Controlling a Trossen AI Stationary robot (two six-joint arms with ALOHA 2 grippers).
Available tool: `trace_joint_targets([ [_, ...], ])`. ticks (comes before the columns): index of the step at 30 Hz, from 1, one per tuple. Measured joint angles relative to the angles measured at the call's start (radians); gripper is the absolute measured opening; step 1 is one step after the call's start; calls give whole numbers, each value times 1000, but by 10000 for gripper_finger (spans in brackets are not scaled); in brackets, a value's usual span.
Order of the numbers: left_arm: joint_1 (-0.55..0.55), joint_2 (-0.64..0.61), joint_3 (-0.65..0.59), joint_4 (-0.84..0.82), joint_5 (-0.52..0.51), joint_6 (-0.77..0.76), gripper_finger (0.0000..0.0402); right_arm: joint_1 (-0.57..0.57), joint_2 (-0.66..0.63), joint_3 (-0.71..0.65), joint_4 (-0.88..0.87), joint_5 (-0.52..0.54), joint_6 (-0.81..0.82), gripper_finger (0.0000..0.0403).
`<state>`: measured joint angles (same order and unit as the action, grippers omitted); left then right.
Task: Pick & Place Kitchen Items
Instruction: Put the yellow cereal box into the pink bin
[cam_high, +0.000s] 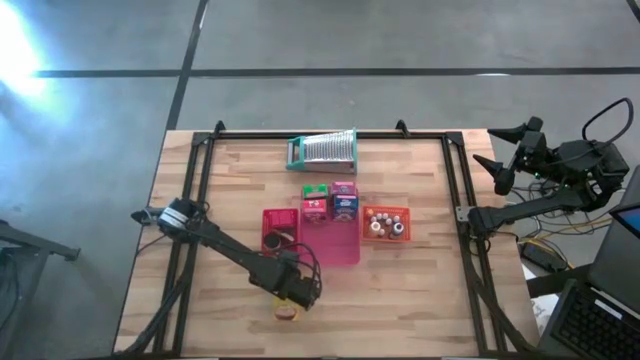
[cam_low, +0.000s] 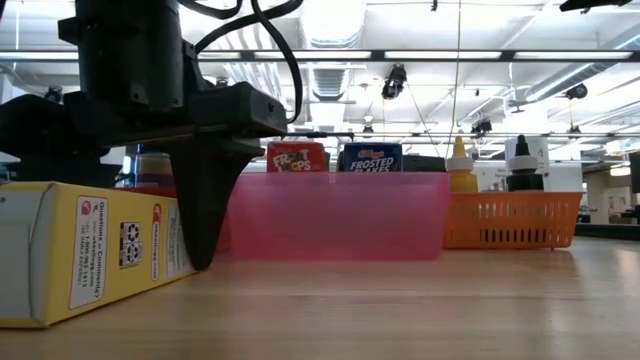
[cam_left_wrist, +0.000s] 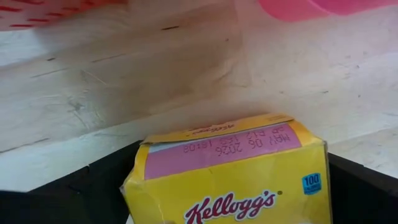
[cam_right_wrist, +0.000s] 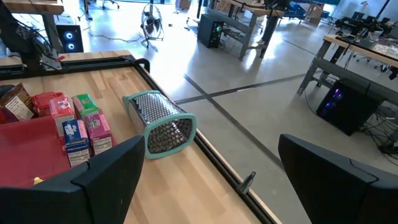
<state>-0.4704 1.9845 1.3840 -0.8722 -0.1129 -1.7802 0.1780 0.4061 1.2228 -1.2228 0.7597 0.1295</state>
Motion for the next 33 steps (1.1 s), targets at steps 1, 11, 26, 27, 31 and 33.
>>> trace_joint_targets([
  [1,-1,-1,0,0,-4,0,398,0,0,0,0,0,0,363],
  [11,-11,-3,-1,-3,-40,-10,369,0,0,0,0,0,0,364],
  [26,-35,-4,25,96,-193,-10,342,0,0,0,0,0,0,364],
  [27,-37,-4,32,93,-214,-4,341,0,0,0,0,0,0,364],
  [31,-41,-4,67,86,-288,23,340,0,0,0,0,0,0,364],
  [33,-41,-4,84,87,-325,44,341,0,0,0,0,0,0,363],
])
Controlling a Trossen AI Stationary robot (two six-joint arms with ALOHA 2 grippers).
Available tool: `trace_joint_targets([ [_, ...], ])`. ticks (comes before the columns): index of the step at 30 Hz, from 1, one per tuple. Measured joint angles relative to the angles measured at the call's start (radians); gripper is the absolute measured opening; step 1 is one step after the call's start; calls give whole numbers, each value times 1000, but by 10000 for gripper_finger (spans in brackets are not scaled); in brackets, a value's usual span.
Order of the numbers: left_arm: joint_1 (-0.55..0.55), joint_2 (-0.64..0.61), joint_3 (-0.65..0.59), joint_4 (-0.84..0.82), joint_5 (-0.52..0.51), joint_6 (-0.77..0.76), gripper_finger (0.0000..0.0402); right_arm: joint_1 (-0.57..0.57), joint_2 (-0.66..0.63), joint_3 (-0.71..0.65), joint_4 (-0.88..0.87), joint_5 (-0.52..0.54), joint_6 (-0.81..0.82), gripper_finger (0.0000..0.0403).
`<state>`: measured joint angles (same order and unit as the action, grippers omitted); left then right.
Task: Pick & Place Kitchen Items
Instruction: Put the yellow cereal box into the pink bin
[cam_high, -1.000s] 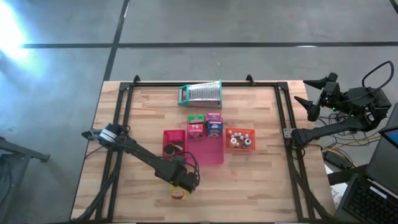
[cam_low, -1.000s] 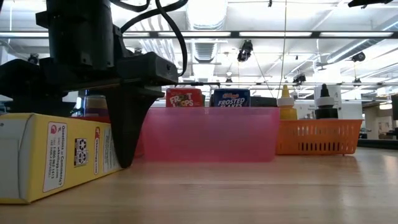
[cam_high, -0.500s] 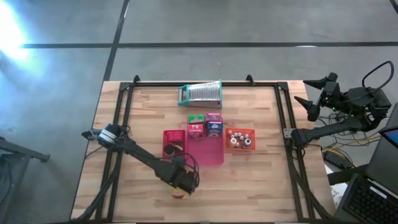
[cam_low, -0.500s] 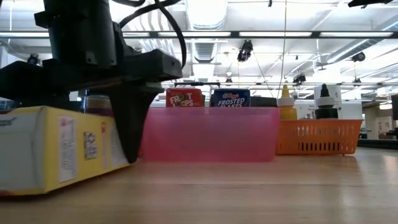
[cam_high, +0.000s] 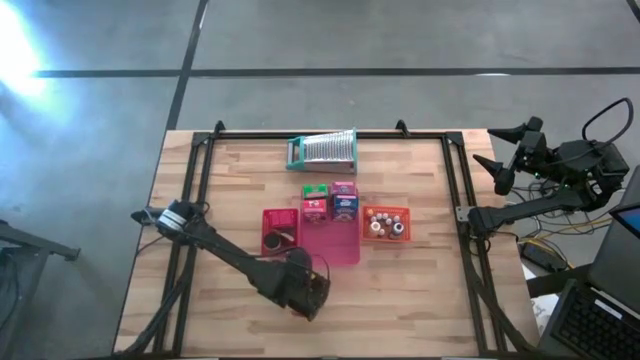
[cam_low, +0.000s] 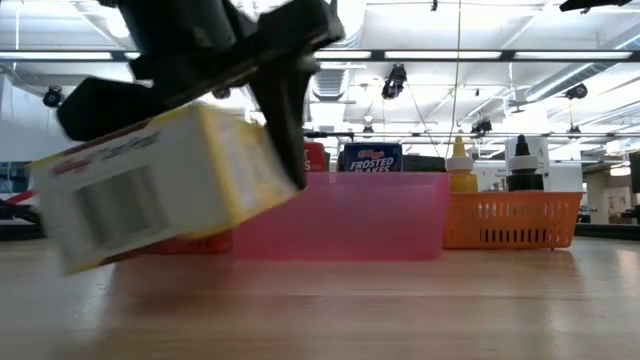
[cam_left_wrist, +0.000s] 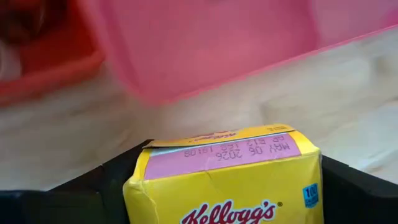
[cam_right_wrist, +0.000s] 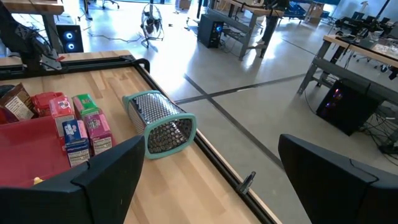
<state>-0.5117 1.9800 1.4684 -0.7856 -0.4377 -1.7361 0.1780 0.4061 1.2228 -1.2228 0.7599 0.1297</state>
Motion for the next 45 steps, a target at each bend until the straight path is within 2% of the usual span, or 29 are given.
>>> trace_joint_targets([
  [12,4,19,108,-21,-169,133,343,0,0,0,0,0,0,363],
  [17,15,19,178,-67,-297,208,343,0,0,0,0,0,0,363],
  [24,63,19,264,-68,-488,406,343,0,0,0,0,0,0,364],
  [29,114,19,268,-34,-606,544,343,0,0,0,0,0,0,363],
  [34,152,27,261,-31,-741,611,343,0,0,0,0,0,0,363],
  [41,169,84,259,-20,-864,629,343,0,0,0,0,0,0,363],
  [45,170,142,259,-15,-975,628,343,0,0,0,0,0,0,364],
])
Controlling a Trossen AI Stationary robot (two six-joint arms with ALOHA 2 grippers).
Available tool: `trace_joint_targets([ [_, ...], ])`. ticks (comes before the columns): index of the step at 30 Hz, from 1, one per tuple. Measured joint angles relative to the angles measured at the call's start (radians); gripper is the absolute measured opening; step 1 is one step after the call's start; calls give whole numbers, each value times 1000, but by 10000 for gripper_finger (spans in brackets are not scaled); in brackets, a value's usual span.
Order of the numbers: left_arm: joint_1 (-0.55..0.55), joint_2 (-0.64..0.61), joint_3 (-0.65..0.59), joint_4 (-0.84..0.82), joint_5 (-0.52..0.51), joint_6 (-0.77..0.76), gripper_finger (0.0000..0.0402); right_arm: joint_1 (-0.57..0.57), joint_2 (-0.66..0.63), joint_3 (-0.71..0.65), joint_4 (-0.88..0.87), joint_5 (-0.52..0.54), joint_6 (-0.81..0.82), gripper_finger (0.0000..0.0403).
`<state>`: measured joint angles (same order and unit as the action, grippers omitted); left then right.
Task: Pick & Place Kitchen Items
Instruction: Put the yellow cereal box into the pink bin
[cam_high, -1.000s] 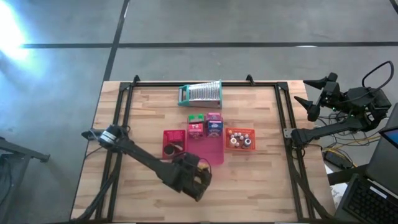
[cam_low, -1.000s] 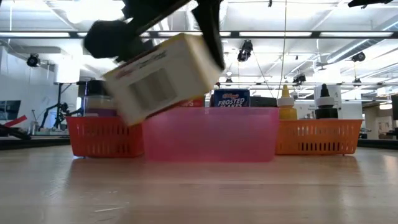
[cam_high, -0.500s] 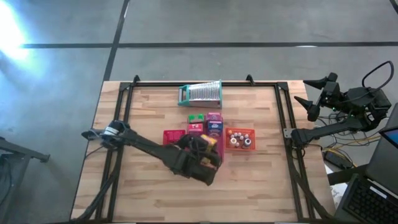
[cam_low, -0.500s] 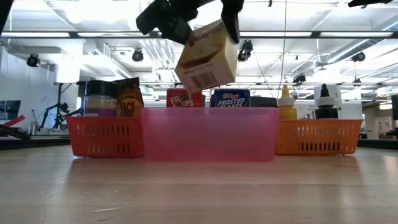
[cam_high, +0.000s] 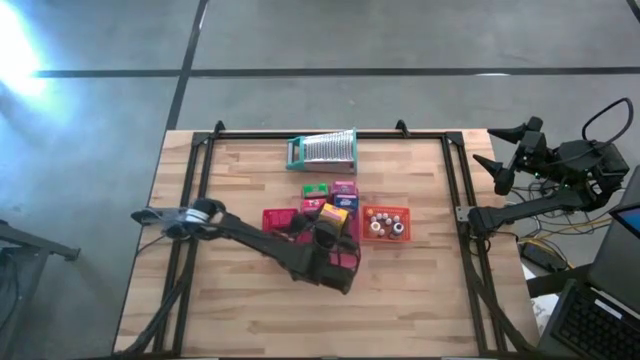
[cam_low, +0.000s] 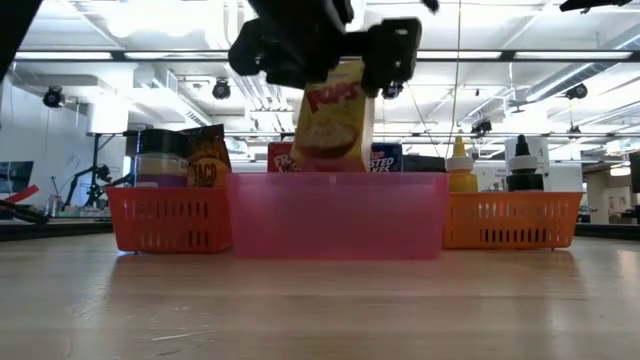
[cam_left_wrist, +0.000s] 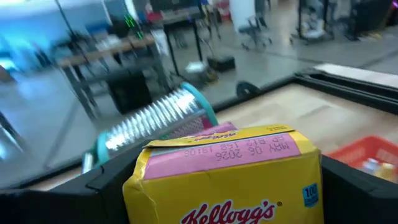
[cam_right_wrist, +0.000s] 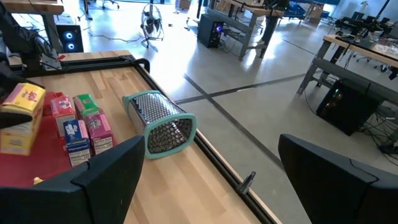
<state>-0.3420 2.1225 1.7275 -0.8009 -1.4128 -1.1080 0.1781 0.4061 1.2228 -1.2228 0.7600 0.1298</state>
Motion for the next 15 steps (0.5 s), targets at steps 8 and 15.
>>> trace_joint_targets([
  [8,15,78,-13,7,-79,-61,343,0,0,0,0,0,0,364],
  [15,20,124,-36,9,-94,-120,343,0,0,0,0,0,0,364],
])
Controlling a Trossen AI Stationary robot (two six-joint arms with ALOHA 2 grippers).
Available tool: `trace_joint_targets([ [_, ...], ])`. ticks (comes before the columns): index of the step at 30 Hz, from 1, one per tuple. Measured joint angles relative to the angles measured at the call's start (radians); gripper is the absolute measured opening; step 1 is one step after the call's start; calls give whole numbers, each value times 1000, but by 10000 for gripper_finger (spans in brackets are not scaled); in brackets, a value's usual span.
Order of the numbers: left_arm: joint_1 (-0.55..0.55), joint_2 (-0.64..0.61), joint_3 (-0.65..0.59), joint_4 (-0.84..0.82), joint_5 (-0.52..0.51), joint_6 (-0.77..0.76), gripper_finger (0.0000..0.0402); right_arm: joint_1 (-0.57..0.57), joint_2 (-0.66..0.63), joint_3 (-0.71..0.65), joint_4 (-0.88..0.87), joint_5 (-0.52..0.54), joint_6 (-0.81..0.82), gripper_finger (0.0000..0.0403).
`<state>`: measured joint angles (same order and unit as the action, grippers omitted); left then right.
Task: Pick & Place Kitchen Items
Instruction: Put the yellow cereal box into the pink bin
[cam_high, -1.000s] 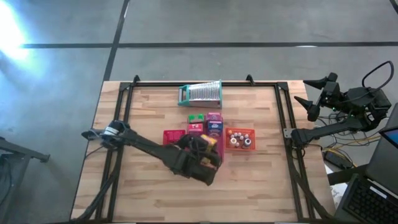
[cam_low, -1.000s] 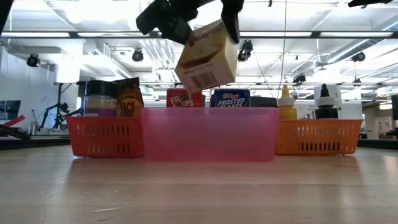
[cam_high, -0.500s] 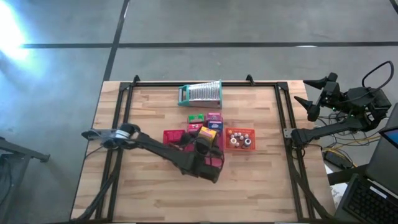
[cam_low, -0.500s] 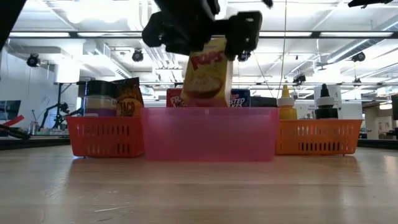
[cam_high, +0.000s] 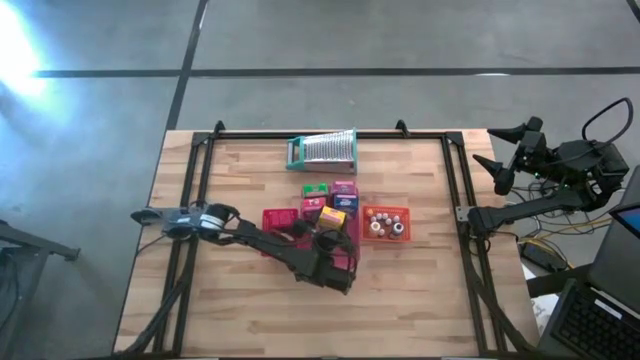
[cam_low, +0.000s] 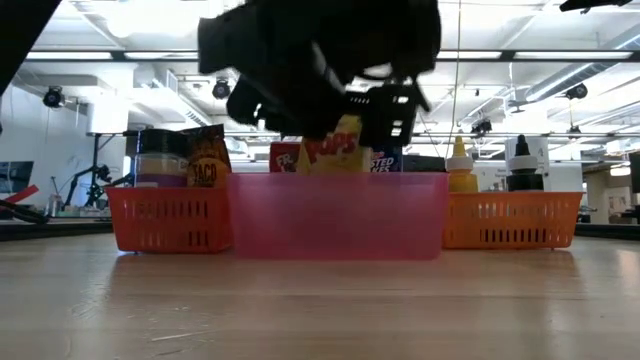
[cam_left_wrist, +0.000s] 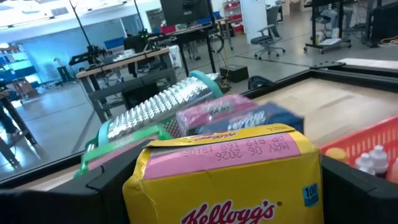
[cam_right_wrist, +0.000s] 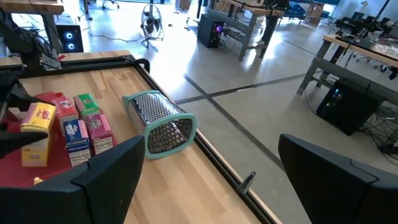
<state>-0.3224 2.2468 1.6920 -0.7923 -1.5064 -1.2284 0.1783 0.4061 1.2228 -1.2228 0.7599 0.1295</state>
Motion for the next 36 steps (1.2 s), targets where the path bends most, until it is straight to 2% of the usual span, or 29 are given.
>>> trace_joint_targets([
  [12,4,17,-86,68,-38,-60,343,0,0,0,0,0,0,363],
  [20,0,18,-95,93,-36,-71,346,0,0,0,0,0,0,363],
  [30,-1,18,-95,94,-29,-84,396,0,0,0,0,0,0,364],
  [36,-4,18,-95,94,-31,-61,399,0,0,0,0,0,0,363],
])
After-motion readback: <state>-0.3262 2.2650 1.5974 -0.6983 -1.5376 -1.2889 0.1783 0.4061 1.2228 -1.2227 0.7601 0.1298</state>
